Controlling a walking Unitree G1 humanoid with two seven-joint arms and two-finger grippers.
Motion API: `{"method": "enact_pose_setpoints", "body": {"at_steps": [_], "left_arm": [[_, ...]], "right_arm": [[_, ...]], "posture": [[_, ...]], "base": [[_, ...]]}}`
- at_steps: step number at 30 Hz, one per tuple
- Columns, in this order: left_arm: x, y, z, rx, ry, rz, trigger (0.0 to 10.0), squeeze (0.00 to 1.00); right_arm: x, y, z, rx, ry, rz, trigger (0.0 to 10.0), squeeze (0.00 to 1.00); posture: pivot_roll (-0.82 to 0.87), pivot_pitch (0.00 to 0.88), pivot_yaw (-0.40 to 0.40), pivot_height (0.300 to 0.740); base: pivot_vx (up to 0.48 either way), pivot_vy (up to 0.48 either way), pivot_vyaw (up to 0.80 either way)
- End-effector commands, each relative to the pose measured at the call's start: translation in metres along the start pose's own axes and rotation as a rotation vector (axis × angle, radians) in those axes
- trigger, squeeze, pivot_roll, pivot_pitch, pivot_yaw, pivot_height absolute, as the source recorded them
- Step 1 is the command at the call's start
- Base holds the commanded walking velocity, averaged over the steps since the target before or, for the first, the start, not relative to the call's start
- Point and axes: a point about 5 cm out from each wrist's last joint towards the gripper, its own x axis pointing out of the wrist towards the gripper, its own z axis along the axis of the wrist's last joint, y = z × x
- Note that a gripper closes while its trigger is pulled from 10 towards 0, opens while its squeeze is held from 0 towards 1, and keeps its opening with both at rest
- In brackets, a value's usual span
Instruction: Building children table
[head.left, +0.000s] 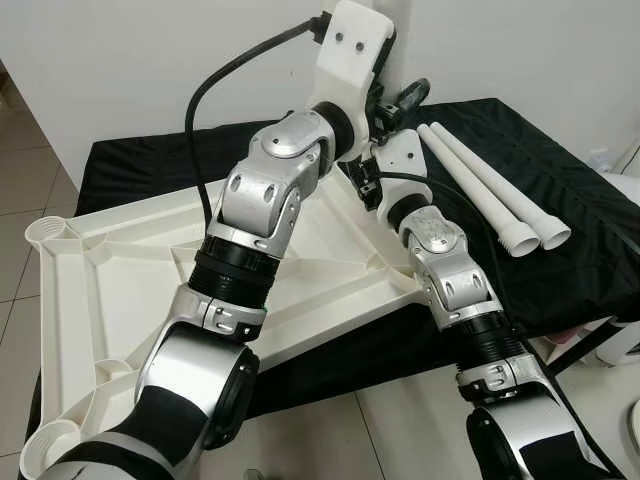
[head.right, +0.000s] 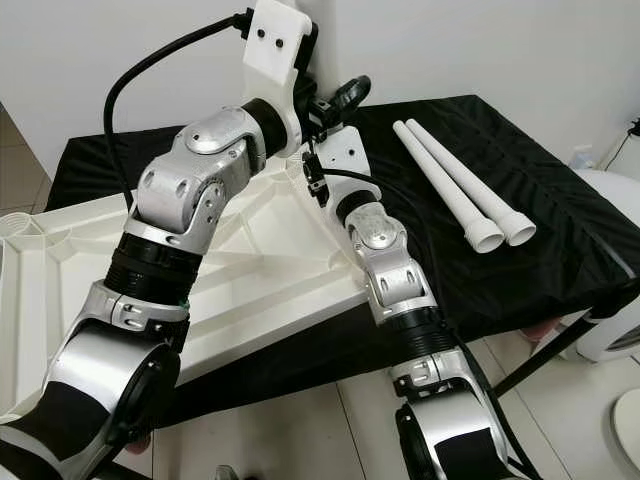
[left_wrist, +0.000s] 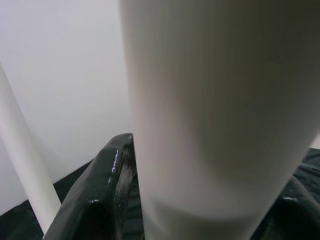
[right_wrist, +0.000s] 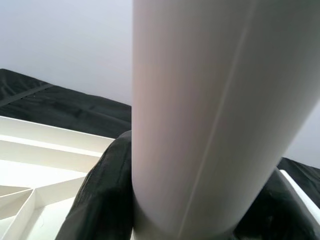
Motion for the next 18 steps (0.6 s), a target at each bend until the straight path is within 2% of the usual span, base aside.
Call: {"method": "enact_pose_setpoints", "body": {"at_steps": [1,8,10,12,13,14,16,18], "left_arm": [[0.0,-0.007,0.001,0.002,0.001,-0.056,10.0,0.0],[-0.001,-0.014,0.004,-0.053,-0.019,-0.117,10.0,0.0],[-0.006,-0.015,0.005,-0.075,-0.03,-0.158,10.0,0.0],[-0.006,-0.015,0.005,-0.075,-0.03,-0.158,10.0,0.0],[-0.009,-0.015,0.006,-0.081,-0.033,-0.174,10.0,0.0],[-0.009,-0.015,0.006,-0.081,-0.033,-0.174,10.0,0.0],[-0.012,-0.014,0.006,-0.084,-0.031,-0.178,10.0,0.0],[-0.013,-0.013,0.005,-0.083,-0.027,-0.17,10.0,0.0]], "right_arm": [[0.0,0.005,0.005,-0.013,-0.031,0.021,10.0,0.0],[-0.001,0.0,0.002,0.008,-0.021,-0.013,10.0,0.0],[-0.001,-0.004,0.0,0.06,-0.014,-0.053,10.0,0.0],[-0.001,-0.004,0.0,0.06,-0.014,-0.053,10.0,0.0],[-0.002,-0.006,-0.001,0.113,-0.017,-0.069,10.0,0.0],[-0.002,-0.006,-0.001,0.113,-0.017,-0.069,10.0,0.0],[-0.003,-0.009,0.0,0.204,-0.036,-0.084,10.0,0.0],[-0.003,-0.01,0.001,0.236,-0.044,-0.09,10.0,0.0]], "posture": [[-0.05,0.062,0.007,0.74],[-0.05,0.063,0.008,0.74],[-0.06,0.067,0.013,0.74],[-0.06,0.067,0.013,0.74],[-0.06,0.067,0.013,0.74],[-0.06,0.067,0.013,0.74],[-0.06,0.066,0.014,0.74],[-0.05,0.067,0.015,0.74]], "base": [[0.0,0.0,0.0],[0.0,0.0,0.0],[0.0,0.0,0.0],[0.0,0.0,0.0],[0.0,0.0,0.0],[0.0,0.0,0.0],[0.0,0.0,0.0],[0.0,0.0,0.0]]}}
